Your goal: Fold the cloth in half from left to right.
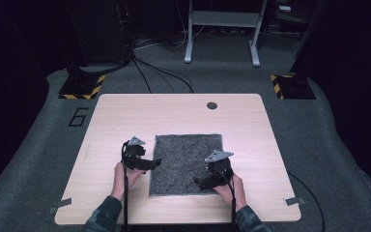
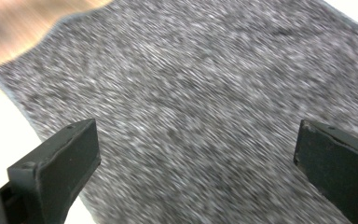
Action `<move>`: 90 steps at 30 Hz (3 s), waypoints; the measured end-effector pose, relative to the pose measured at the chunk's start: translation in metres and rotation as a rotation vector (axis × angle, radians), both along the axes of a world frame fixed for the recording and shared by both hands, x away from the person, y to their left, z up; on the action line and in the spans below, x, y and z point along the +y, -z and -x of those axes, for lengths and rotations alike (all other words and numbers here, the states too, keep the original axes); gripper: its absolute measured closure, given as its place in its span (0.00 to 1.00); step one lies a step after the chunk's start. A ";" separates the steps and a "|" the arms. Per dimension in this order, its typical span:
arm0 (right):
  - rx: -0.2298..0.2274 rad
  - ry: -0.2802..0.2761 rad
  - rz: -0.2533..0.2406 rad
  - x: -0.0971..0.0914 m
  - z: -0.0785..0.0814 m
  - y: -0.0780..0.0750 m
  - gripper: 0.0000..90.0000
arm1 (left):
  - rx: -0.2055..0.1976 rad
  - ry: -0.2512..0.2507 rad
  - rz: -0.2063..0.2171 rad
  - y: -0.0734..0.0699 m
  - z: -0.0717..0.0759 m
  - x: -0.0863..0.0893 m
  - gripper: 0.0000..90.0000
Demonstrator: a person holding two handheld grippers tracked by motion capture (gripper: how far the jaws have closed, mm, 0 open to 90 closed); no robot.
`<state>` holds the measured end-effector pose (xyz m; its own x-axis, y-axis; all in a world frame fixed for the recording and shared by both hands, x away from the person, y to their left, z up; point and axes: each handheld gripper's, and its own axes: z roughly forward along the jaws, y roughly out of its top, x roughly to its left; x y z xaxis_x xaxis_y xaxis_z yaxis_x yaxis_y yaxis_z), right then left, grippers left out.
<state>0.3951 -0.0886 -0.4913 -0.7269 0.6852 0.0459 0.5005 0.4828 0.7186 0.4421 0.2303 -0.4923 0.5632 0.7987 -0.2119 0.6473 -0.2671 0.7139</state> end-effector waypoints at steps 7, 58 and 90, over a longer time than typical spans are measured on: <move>-0.001 -0.062 -0.007 0.032 0.008 -0.001 0.01 | 0.006 -0.026 -0.007 0.001 -0.027 0.003 0.08; 0.010 -0.279 0.027 0.157 0.032 0.013 0.17 | 0.085 -0.090 -0.045 0.013 -0.118 -0.002 0.17; 0.002 -0.350 0.129 0.166 0.049 0.020 0.80 | 0.062 -0.054 -0.101 0.016 -0.112 -0.003 0.77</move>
<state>0.3457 0.0774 -0.5117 -0.9181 0.3957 -0.0225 0.2910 0.7114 0.6398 0.5543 0.2270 -0.5085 0.5067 0.8468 -0.1621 0.7048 -0.2986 0.6435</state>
